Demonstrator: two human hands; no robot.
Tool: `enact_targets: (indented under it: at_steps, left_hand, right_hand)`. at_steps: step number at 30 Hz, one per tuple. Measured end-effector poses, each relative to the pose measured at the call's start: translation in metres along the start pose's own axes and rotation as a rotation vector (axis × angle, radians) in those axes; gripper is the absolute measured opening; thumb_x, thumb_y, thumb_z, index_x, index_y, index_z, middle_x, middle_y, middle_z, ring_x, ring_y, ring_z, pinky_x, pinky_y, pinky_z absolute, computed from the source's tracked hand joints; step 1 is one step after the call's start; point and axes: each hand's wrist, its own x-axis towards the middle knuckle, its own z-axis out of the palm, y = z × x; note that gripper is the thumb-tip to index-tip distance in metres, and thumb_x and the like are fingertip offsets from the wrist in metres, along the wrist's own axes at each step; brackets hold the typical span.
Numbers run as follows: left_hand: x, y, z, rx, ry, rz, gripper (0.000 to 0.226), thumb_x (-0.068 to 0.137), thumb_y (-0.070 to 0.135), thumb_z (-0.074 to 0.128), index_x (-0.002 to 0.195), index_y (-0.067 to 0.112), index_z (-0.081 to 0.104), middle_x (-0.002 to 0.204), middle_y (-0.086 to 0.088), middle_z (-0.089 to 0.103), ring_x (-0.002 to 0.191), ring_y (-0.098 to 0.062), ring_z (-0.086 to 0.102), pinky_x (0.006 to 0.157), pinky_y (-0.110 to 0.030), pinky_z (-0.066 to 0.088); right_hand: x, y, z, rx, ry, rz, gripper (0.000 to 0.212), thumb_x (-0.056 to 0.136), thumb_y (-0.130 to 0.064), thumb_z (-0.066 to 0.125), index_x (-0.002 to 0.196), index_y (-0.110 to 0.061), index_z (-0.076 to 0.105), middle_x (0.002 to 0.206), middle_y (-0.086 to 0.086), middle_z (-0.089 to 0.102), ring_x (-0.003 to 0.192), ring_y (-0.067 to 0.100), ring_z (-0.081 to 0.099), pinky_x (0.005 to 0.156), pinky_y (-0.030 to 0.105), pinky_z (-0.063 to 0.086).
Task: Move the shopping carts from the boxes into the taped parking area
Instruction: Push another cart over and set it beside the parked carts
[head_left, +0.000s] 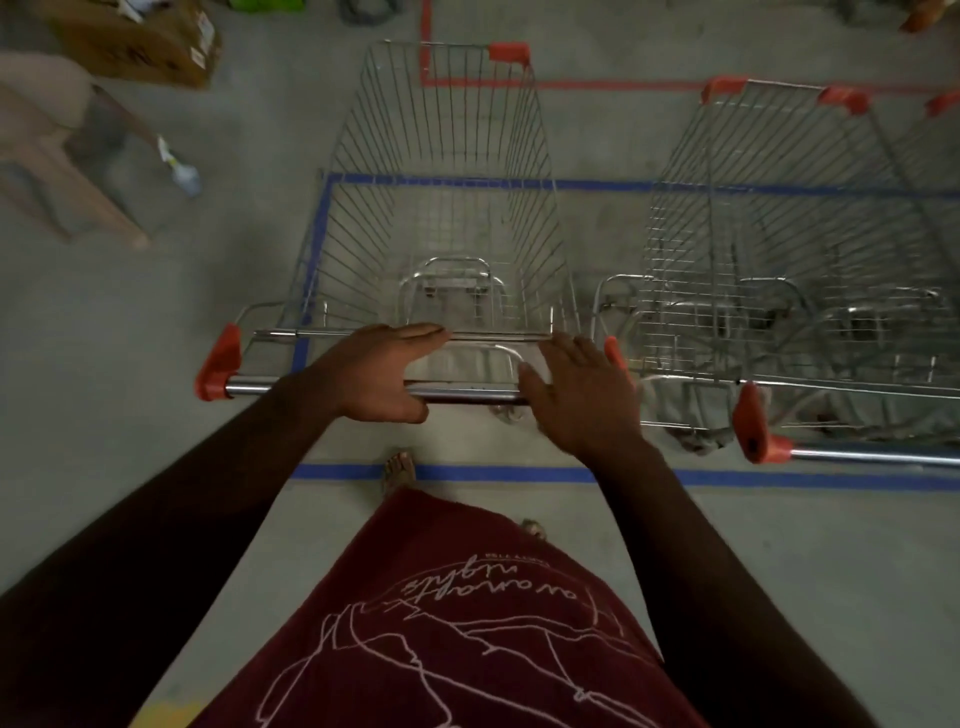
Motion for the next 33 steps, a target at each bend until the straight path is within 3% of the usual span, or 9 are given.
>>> enact_targets:
  at_steps: [3,6,9,13,17,21,28,31,33]
  left_hand:
    - [-0.005,0.020,0.012,0.019,0.022,-0.002,0.113,0.058,0.064,0.058,0.162,0.037,0.021,0.169,0.011,0.024,0.149,-0.016,0.036,0.121,-0.038,0.033]
    - [-0.006,0.040,0.024,0.019,0.047,0.001,0.108,0.066,0.055,0.068,0.162,0.036,0.023,0.168,0.011,0.025,0.148,-0.014,0.036,0.118,-0.025,0.025]
    - [-0.004,0.057,0.032,0.039,0.049,0.012,0.107,0.071,0.051,0.072,0.163,0.035,0.021,0.169,0.010,0.023,0.149,-0.012,0.032,0.114,-0.023,0.019]
    - [-0.001,0.069,0.038,0.039,0.041,0.008,0.108,0.066,0.057,0.066,0.162,0.035,0.022,0.168,0.010,0.026,0.148,-0.014,0.037,0.118,-0.027,0.026]
    - [-0.001,0.070,0.039,0.046,0.039,0.014,0.110,0.062,0.064,0.059,0.162,0.036,0.022,0.168,0.009,0.027,0.148,-0.015,0.037,0.121,-0.035,0.032]
    - [0.003,0.071,0.041,0.054,0.070,0.049,0.109,0.068,0.069,0.063,0.162,0.032,0.023,0.168,0.008,0.026,0.148,-0.017,0.037,0.121,-0.036,0.031]
    - [0.016,0.070,0.043,-0.008,0.068,0.121,0.113,0.071,0.092,0.051,0.163,0.031,0.024,0.168,0.009,0.026,0.151,-0.013,0.031,0.123,-0.043,0.028]
    - [0.017,0.070,0.041,-0.022,0.079,0.136,0.108,0.075,0.090,0.051,0.162,0.031,0.026,0.168,0.008,0.028,0.151,-0.013,0.031,0.123,-0.042,0.028]
    - [0.016,0.073,0.041,-0.022,0.102,0.149,0.102,0.079,0.090,0.046,0.161,0.031,0.030,0.167,0.006,0.030,0.151,-0.014,0.031,0.123,-0.042,0.029]
  right_hand:
    - [-0.020,0.018,0.014,-0.014,0.080,-0.044,0.068,0.101,-0.058,0.020,0.133,-0.025,0.070,0.155,0.010,0.053,0.146,0.032,0.045,0.127,0.058,0.014]
    - [-0.030,0.031,0.015,-0.010,0.137,-0.024,0.061,0.101,-0.054,0.028,0.126,-0.023,0.074,0.150,0.009,0.058,0.141,0.033,0.050,0.127,0.056,0.017]
    - [-0.041,0.049,0.013,-0.038,0.161,-0.042,0.061,0.101,-0.053,0.028,0.123,-0.021,0.076,0.150,0.010,0.058,0.141,0.033,0.051,0.126,0.055,0.017]
    - [-0.048,0.062,0.010,-0.081,0.140,-0.054,0.066,0.102,-0.055,0.022,0.125,-0.022,0.074,0.154,0.010,0.055,0.141,0.033,0.051,0.127,0.056,0.015]
    - [-0.056,0.062,0.011,-0.099,0.153,-0.055,0.068,0.104,-0.055,0.020,0.124,-0.021,0.074,0.155,0.011,0.053,0.129,0.033,0.062,0.128,0.056,0.014]
    - [-0.057,0.068,0.011,-0.067,0.182,-0.062,0.061,0.107,-0.055,0.024,0.121,-0.025,0.075,0.154,0.010,0.054,0.125,0.030,0.065,0.128,0.053,0.016]
    - [-0.052,0.080,0.007,0.009,0.209,-0.076,0.056,0.107,-0.055,0.028,0.112,-0.027,0.077,0.150,0.005,0.058,0.117,0.027,0.070,0.128,0.052,0.017]
    - [-0.054,0.080,0.010,0.088,0.281,-0.100,0.045,0.106,-0.050,0.040,0.115,-0.025,0.076,0.141,0.005,0.067,0.112,0.024,0.072,0.126,0.055,0.018]
    - [-0.061,0.085,0.010,0.243,0.373,-0.129,0.032,0.104,-0.040,0.054,0.119,-0.018,0.073,0.122,0.005,0.076,0.098,0.019,0.075,0.125,0.056,0.023]
